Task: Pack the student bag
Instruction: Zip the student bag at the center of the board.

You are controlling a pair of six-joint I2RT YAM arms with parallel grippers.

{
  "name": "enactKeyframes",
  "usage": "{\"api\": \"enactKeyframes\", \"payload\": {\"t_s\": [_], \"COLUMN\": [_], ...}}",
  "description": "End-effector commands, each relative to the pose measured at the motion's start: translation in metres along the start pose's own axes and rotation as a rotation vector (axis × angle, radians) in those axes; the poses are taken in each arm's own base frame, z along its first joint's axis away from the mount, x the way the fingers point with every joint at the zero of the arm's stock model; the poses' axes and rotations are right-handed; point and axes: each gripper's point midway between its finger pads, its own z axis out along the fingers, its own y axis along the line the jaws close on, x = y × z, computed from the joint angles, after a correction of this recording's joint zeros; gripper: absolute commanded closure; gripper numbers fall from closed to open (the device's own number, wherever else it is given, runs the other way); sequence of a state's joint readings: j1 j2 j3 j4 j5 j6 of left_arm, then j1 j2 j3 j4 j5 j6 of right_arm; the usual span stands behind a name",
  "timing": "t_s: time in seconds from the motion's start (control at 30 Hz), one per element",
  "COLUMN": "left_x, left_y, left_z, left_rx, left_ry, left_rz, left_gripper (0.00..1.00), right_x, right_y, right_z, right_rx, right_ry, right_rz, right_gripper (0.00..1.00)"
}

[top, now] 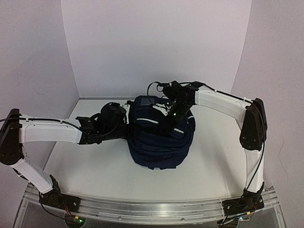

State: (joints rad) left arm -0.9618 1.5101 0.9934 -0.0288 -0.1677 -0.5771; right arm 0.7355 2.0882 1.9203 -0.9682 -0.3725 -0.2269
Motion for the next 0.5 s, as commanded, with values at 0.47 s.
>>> {"api": "enactKeyframes", "payload": {"t_s": [0.47], "left_x": [-0.003], "left_y": [-0.004], "left_z": [0.012], "left_rx": [-0.005], "left_ry": [-0.016], "left_rz": [-0.087], "left_gripper": [0.99], "right_x": [0.055], "right_y": [-0.052], "right_z": [-0.082], "right_rx": [-0.042], "right_ry": [-0.137], "right_rz": [0.186], "right_gripper": [0.16]}}
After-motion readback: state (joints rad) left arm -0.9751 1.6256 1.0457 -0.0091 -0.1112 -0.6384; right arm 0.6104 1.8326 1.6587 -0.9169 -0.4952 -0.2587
